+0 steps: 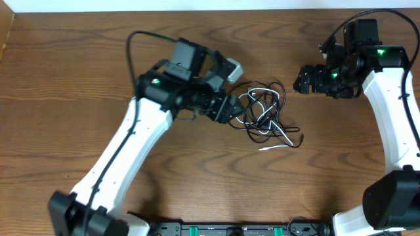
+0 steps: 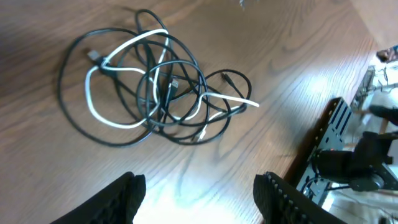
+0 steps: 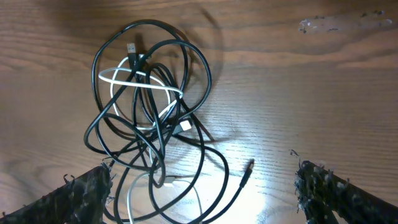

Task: Untangle cables

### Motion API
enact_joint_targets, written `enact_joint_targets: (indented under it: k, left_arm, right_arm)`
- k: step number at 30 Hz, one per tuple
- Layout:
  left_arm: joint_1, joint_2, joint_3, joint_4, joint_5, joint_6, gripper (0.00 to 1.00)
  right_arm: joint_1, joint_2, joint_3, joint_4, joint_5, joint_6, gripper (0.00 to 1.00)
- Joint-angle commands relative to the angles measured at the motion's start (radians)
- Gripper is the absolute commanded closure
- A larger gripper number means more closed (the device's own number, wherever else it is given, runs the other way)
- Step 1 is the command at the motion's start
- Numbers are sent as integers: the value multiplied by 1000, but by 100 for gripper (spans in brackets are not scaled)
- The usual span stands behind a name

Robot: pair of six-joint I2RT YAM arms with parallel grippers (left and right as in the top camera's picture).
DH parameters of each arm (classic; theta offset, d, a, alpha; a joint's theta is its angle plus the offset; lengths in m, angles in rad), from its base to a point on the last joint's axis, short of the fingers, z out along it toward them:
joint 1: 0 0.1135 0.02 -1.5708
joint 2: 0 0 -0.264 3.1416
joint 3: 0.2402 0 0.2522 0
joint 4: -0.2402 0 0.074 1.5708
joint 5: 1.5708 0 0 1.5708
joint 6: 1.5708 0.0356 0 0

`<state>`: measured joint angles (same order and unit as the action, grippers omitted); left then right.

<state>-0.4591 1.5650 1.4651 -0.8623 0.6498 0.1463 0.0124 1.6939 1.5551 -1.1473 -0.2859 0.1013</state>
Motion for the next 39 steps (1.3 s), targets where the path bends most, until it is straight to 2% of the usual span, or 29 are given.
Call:
enact_joint_targets:
  k: [1, 3, 10, 12, 14, 18, 28, 39]
  left_arm:
    - [-39, 69, -8, 43, 13, -60, 40]
    - [-45, 96, -8, 82, 12, -125, 41]
    - [-50, 206, -8, 196, 15, -548, 41]
    - [-53, 243, -8, 208, 43, -611, 42]
    - [-54, 287, -8, 219, 153, -620, 42]
    - [-55, 344, -8, 221, 259, -622, 43]
    - [-90, 373, -8, 262, 281, -664, 43]
    - [-143, 376, -8, 376, 246, -776, 43]
  right_arm:
    - [-6, -13, 15, -3, 34, -13, 7]
    - [-6, -13, 15, -4, 48, -13, 7]
    - [-6, -13, 15, -11, 125, -12, 7]
    - [-8, -13, 15, -17, 155, -4, 6]
    - [-20, -13, 15, -22, 183, 7, 6]
    - [-50, -13, 15, -24, 182, 7, 6]
    - [-66, -13, 14, -24, 182, 7, 7]
    - [-66, -13, 13, -24, 182, 6, 6]
